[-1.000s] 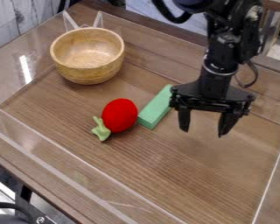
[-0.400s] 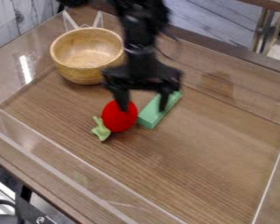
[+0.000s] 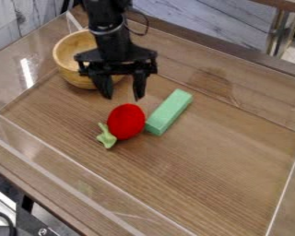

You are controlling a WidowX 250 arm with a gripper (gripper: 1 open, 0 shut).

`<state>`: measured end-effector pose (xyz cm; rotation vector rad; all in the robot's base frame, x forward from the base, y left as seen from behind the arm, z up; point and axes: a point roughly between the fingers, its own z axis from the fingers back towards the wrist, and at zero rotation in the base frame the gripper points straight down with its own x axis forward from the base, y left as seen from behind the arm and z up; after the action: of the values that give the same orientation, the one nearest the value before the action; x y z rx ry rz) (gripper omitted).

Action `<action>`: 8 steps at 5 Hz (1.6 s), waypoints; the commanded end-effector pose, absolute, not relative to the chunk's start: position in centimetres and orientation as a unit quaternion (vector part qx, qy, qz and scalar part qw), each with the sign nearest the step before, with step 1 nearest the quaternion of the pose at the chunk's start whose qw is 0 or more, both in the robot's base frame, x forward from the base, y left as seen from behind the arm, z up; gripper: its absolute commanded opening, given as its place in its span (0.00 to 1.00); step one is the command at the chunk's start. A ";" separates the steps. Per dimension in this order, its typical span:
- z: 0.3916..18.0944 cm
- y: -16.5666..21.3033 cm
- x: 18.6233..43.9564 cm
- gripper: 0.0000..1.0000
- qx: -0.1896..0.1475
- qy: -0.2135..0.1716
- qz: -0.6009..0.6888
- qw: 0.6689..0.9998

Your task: Move the red fruit to the left

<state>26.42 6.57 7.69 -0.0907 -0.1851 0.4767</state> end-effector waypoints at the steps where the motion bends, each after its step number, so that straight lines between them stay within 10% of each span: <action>1: 8.6 6.7 26.9 1.00 -0.040 -0.126 0.229 0.964; 5: 3.7 8.4 26.6 1.00 -0.021 -0.125 0.144 0.981; 8: 5.2 5.2 24.8 1.00 -0.011 -0.112 0.162 0.980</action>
<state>24.17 5.24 3.94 -0.0262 -0.1742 0.3356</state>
